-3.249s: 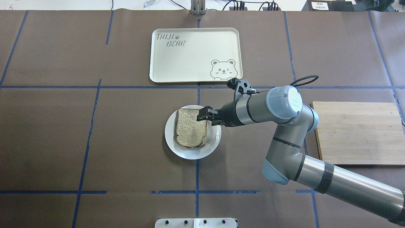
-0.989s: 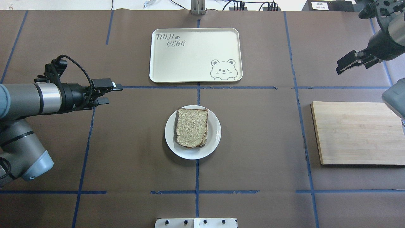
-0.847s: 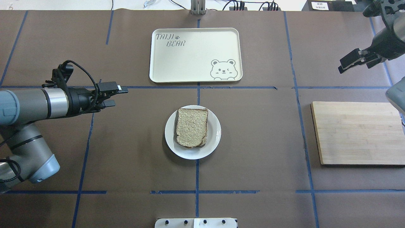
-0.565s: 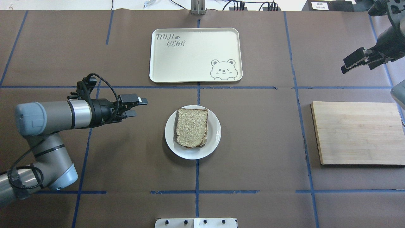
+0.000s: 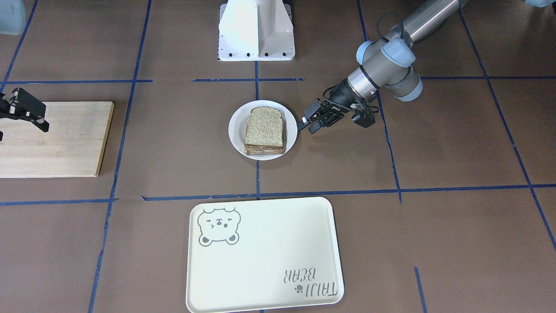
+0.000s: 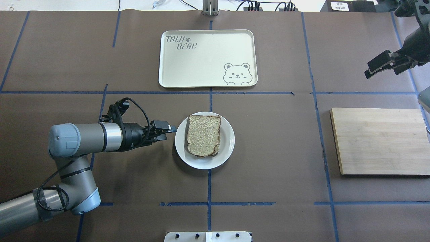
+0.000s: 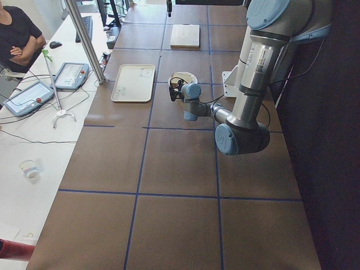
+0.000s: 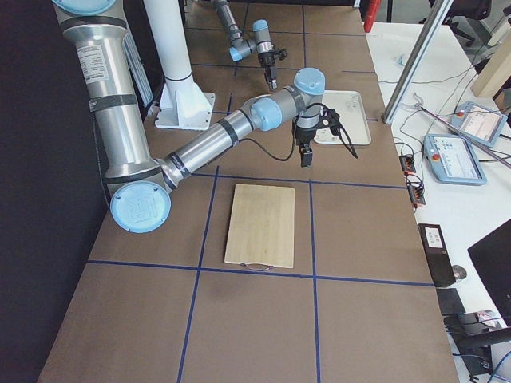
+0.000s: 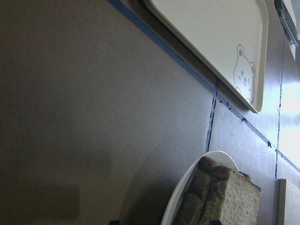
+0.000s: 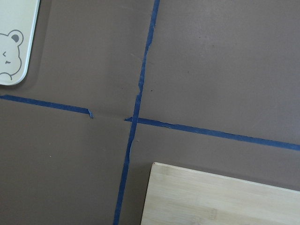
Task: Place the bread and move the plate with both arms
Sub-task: 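Reach the left gripper to the plate rim nearest it and grip it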
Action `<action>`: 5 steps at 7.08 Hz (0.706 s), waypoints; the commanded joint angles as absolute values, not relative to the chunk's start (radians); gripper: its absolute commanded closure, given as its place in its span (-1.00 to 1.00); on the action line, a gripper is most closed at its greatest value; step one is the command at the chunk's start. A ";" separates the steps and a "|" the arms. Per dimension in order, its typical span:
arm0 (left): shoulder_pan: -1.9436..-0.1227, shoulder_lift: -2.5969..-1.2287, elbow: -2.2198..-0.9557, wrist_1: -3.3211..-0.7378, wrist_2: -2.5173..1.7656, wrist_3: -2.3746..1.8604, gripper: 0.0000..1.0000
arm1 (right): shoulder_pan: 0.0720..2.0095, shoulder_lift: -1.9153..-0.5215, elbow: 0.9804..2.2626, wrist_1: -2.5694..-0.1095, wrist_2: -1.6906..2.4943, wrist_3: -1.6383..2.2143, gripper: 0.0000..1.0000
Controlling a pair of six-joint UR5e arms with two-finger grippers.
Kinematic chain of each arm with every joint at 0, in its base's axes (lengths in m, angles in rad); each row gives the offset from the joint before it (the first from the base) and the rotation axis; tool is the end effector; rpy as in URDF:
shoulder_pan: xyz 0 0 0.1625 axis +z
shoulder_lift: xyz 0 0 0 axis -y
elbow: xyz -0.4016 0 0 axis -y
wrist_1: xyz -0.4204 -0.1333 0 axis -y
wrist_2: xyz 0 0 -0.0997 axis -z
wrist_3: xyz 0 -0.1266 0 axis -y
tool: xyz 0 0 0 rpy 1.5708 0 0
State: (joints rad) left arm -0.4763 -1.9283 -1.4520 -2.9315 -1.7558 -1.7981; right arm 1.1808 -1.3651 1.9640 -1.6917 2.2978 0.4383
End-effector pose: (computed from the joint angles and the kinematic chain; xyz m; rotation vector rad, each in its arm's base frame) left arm 0.5455 -0.4052 0.3361 0.0558 1.6123 -0.3981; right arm -0.1679 -0.5378 0.3568 0.1311 -0.8358 -0.1283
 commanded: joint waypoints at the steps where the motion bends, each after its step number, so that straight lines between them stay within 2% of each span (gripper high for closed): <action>1: -0.466 -1.951 -1.439 -2.913 -1.756 -1.801 -0.03 | 1.181 -1.373 1.959 -1.689 2.299 0.434 -0.99; 3: -0.465 -1.950 -1.430 -2.913 -1.756 -1.796 0.09 | 1.181 -1.374 1.959 -1.690 2.299 0.434 -0.99; 5: -0.451 -1.951 -1.419 -2.913 -1.756 -1.795 0.09 | 1.181 -1.374 1.959 -1.689 2.302 0.434 -0.99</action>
